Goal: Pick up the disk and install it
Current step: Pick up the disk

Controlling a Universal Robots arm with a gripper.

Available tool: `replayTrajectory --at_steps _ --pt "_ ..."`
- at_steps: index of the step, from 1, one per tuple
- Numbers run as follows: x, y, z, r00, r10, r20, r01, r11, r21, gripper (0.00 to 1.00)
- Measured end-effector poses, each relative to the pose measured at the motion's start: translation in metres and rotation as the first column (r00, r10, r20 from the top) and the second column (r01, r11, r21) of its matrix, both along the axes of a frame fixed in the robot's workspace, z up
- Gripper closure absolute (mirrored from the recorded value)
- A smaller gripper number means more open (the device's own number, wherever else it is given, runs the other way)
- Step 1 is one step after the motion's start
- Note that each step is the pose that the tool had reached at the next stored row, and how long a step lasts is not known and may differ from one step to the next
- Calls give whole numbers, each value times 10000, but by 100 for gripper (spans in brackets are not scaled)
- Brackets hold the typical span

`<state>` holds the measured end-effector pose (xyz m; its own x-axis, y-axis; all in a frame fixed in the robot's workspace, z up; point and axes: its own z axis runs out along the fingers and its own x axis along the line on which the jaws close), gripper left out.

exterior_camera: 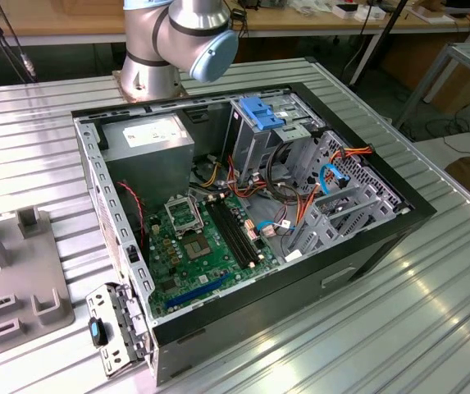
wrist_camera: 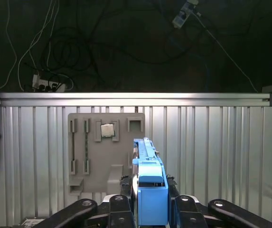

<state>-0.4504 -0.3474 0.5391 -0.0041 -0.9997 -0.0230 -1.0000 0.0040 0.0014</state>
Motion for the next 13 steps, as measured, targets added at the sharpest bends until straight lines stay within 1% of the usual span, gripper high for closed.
replayTrajectory --at_steps 3,5,8,10,13 --pt "81 0 0 10000 0 1 0 10000 0 63" --pt "157 0 0 10000 0 0 0 10000 0 63" --pt "216 1 0 10000 -1 0 1 10000 1 63" --pt "299 1 0 10000 0 0 0 10000 0 63" --pt "346 1 0 10000 0 0 0 10000 0 63"
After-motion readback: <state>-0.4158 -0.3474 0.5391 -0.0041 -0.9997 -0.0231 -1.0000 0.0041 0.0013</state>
